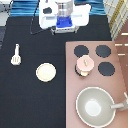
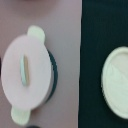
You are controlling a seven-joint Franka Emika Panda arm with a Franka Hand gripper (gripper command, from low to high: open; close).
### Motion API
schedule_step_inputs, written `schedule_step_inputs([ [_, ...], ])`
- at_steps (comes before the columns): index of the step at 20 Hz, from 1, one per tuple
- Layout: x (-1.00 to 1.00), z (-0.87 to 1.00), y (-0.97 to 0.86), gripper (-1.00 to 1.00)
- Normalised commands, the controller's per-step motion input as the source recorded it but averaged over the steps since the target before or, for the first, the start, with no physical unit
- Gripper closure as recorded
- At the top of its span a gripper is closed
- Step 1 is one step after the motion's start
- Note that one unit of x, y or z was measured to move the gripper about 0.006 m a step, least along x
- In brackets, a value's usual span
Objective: Take the lid off the pot, put the pot on the plate, and use the tool to push the pot to the front of the table.
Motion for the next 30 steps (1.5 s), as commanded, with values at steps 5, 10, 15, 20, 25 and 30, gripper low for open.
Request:
schedule_step_inputs([
  [5, 0.81, 0.09, 0.58, -1.0],
  [10, 0.48, -0.37, 0.87, -1.0],
  [15, 0.42, -0.61, 0.92, -1.0],
  [20, 0.35, -0.7, 0.67, -1.0],
  [25, 0.2, -0.66, 0.35, -1.0],
  [30, -0.07, -0.57, 0.11, -1.0],
])
